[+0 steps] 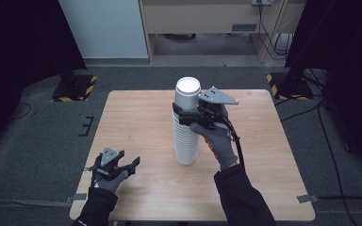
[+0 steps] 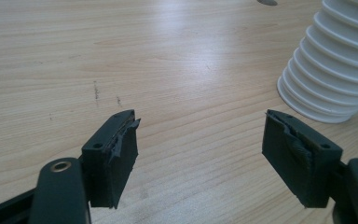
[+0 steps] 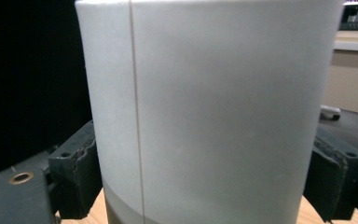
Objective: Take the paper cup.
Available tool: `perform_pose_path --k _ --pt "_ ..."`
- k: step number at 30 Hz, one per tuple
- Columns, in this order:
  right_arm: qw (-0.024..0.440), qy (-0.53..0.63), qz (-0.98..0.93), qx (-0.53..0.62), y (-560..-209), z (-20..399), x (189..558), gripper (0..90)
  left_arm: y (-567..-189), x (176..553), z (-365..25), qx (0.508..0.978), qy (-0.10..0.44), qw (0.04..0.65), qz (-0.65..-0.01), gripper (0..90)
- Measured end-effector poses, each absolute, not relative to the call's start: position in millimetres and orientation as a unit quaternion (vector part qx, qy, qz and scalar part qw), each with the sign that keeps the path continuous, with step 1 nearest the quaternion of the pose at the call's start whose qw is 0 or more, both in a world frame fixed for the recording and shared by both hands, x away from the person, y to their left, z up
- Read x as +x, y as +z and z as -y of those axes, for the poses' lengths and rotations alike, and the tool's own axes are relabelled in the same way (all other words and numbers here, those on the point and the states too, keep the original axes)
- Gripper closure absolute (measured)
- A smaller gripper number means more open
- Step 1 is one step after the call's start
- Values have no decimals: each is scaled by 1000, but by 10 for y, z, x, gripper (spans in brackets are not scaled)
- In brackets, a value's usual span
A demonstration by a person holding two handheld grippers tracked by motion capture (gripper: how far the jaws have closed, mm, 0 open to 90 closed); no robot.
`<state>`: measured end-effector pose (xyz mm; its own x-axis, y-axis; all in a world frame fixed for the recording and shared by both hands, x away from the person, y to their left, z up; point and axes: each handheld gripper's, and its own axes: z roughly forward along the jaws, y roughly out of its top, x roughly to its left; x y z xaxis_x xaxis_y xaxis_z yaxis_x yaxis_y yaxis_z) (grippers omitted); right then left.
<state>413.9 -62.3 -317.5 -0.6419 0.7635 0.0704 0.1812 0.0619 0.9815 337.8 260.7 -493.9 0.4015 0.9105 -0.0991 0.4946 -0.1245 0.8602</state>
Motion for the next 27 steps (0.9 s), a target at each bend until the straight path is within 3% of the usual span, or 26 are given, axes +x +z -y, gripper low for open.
perform_pose_path --k 27 --pt "259 630 -651 335 -2812 701 4077 149 -4939 3376 -2603 712 237 441 -492 251"
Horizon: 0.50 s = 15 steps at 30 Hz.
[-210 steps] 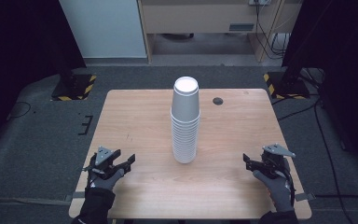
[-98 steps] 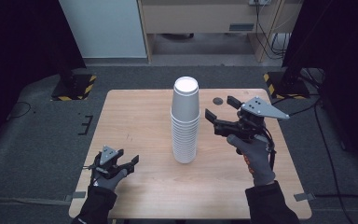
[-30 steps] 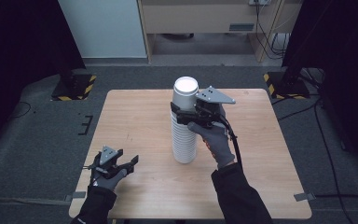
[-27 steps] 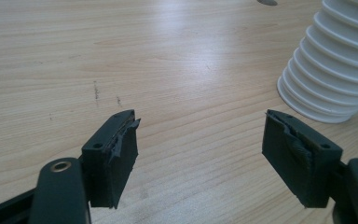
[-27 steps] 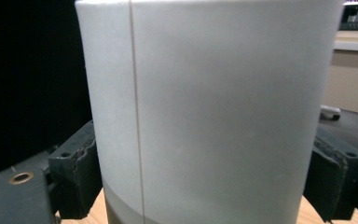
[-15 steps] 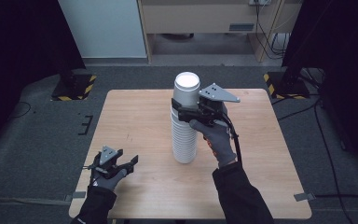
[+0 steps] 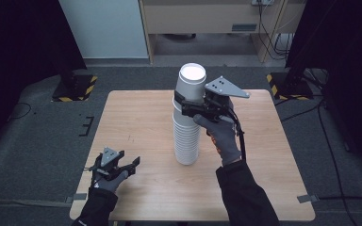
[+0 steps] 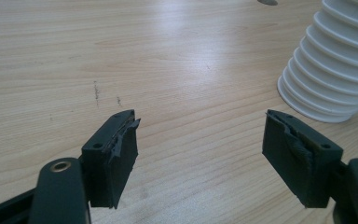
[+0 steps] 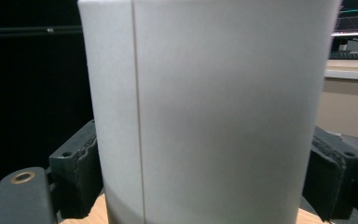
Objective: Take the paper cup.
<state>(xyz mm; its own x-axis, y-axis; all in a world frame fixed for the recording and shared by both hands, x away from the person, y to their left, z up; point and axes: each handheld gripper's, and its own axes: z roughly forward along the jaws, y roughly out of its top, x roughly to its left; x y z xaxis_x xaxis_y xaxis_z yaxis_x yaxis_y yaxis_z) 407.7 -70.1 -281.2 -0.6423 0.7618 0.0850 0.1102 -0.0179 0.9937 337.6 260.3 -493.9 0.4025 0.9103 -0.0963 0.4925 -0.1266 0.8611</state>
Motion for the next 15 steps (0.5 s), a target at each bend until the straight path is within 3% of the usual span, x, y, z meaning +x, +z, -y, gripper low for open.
perform_pose_path --k 15 --pt "257 655 -627 334 -2606 782 4043 150 -4942 3377 -2591 715 238 444 -486 251"
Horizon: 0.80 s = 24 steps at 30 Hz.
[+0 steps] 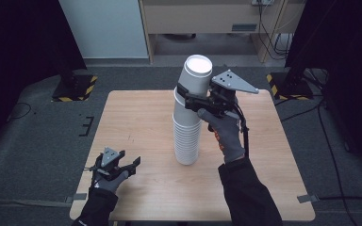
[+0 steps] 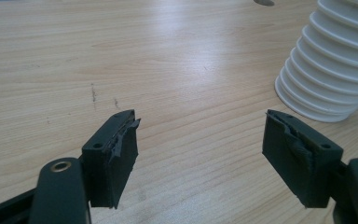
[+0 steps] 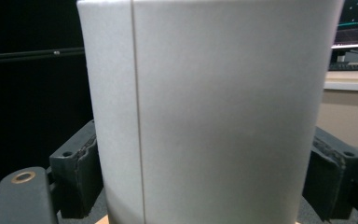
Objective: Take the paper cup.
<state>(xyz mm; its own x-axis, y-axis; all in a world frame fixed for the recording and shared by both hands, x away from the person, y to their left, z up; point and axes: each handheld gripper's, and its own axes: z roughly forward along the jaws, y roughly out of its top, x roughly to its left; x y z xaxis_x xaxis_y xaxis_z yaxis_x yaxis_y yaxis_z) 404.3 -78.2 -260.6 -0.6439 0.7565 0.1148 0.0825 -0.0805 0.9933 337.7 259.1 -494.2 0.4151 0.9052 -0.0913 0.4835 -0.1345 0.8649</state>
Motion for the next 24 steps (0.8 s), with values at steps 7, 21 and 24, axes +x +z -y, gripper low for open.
perform_pose_path --k 7,21,24 --pt "257 665 -619 330 -2499 819 4015 150 -4940 3377 -2591 716 240 444 -482 255" --pt "255 678 -604 332 -2410 1063 3894 150 -4944 3380 -2579 715 236 448 -481 255" --pt "257 679 -601 334 -2405 1130 3857 150 -4942 3379 -2578 714 237 451 -480 252"
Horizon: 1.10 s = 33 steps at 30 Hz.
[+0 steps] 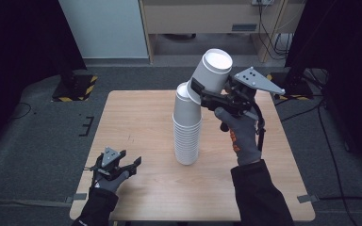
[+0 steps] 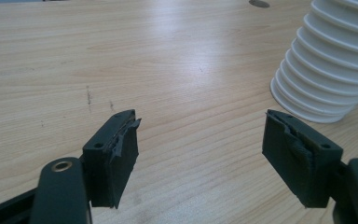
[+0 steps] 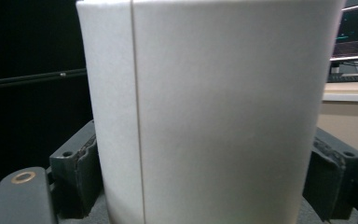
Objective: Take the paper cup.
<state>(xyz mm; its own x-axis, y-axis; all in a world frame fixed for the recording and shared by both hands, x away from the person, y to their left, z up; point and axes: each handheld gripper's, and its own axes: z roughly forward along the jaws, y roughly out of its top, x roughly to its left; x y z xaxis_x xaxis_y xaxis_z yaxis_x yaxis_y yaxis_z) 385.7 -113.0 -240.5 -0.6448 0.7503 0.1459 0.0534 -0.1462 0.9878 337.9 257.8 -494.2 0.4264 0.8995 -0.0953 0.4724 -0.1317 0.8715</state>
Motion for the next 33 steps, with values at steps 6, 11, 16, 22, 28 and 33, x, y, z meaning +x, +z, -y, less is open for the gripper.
perform_pose_path --k 6,11,16,22,28,33 --pt "256 679 -596 344 -2444 1302 3794 150 -4938 3380 -2577 712 238 455 -479 251" --pt "261 673 -598 350 -2491 1437 3721 149 -4938 3382 -2572 713 241 456 -476 243" --pt "262 668 -595 361 -2575 1578 3676 149 -4939 3382 -2563 713 243 455 -474 245" --pt "257 667 -591 374 -2692 1706 3644 149 -4938 3381 -2555 713 243 458 -472 240" --pt "250 663 -591 386 -2823 1798 3612 149 -4937 3379 -2534 715 245 456 -470 237" --pt "240 661 -591 394 -2925 1849 3591 148 -4926 3376 -2525 714 247 458 -468 233"
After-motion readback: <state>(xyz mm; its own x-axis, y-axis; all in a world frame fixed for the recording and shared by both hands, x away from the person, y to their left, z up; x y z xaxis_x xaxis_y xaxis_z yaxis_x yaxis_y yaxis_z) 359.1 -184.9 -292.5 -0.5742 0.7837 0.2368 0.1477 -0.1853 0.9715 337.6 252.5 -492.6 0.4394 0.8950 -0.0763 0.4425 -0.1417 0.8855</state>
